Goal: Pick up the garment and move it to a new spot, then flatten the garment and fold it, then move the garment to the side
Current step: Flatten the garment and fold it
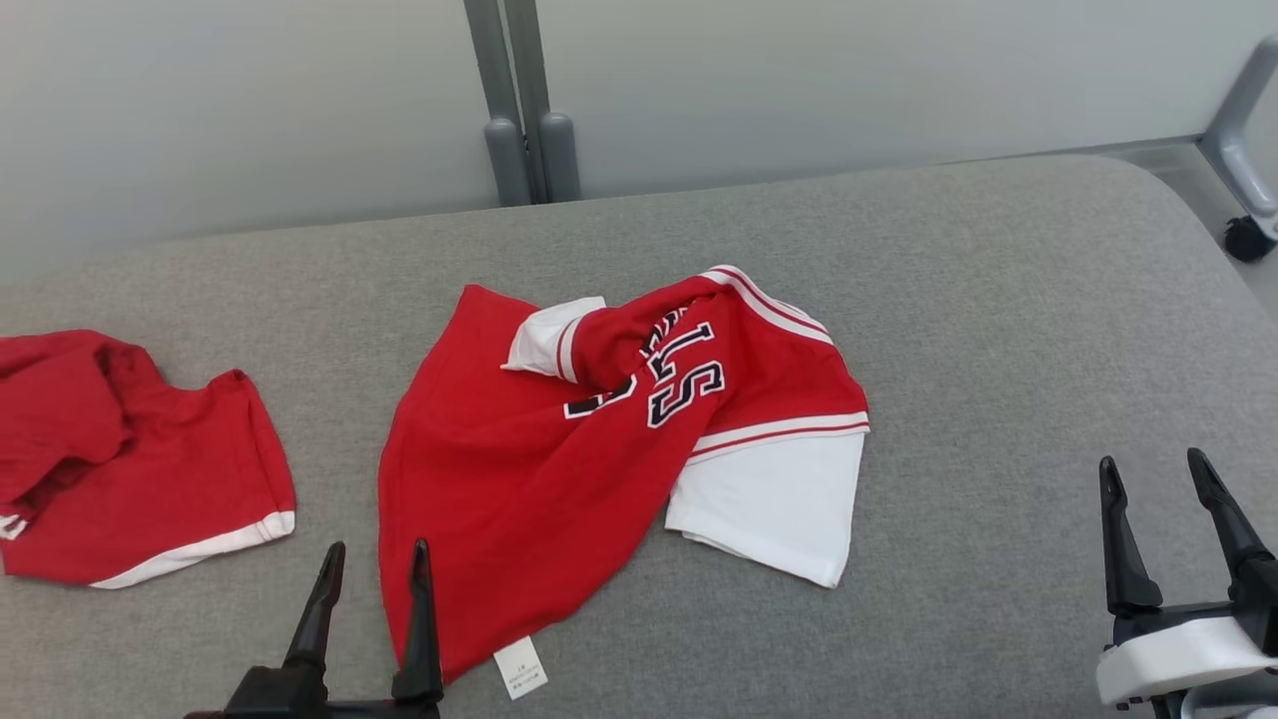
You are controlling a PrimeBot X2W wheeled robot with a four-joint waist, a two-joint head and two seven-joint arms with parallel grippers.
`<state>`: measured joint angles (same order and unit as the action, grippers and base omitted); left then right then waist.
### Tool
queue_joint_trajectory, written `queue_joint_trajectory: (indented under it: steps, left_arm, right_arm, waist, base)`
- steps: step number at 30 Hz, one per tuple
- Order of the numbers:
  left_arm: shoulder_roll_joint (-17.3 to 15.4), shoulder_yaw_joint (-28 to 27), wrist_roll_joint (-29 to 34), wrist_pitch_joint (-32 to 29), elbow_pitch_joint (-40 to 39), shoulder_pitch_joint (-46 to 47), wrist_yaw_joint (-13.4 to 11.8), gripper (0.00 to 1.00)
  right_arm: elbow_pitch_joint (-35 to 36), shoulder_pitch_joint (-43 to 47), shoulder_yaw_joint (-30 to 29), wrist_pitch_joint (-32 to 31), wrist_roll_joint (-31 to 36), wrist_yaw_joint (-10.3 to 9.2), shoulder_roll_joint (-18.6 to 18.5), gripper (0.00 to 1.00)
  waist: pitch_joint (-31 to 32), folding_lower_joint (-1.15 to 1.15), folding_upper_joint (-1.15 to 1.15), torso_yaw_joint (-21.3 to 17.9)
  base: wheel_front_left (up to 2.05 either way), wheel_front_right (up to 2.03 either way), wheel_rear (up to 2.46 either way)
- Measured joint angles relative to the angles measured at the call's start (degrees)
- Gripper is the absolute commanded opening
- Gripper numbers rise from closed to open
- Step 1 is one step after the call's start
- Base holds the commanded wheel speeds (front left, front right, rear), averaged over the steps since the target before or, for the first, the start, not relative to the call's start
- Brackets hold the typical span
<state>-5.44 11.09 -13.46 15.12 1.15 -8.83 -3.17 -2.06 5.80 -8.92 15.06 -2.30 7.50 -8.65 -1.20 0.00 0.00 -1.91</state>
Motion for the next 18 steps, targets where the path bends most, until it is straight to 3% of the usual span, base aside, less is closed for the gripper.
queue_joint_trajectory:
  steps: [2,7,18]
  left_arm:
    - [0.55,-1.55,1.01,0.0,1.68,-0.21,2.63,1.0]
    - [1.82,-5.8,2.04,0.01,4.66,-0.38,5.69,1.0]
    - [2.5,-11.07,2.11,0.0,6.46,-0.64,7.21,1.0]
  right_arm:
    - [-0.64,0.05,-0.08,0.0,0.05,0.0,0.11,1.0]
    - [-2.22,0.07,0.88,0.0,0.2,0.0,0.46,1.0]
    - [-3.81,0.05,2.35,0.0,-0.13,0.0,0.8,1.0]
  waist:
    - [0.52,0.0,0.0,0.85]
    - [0.98,0.0,0.0,1.25]
    - [0.97,0.0,0.0,1.31]
  base:
    - [0.0,0.0,0.0]
    - [0.0,0.0,0.0]
    - [0.0,0.0,0.0]
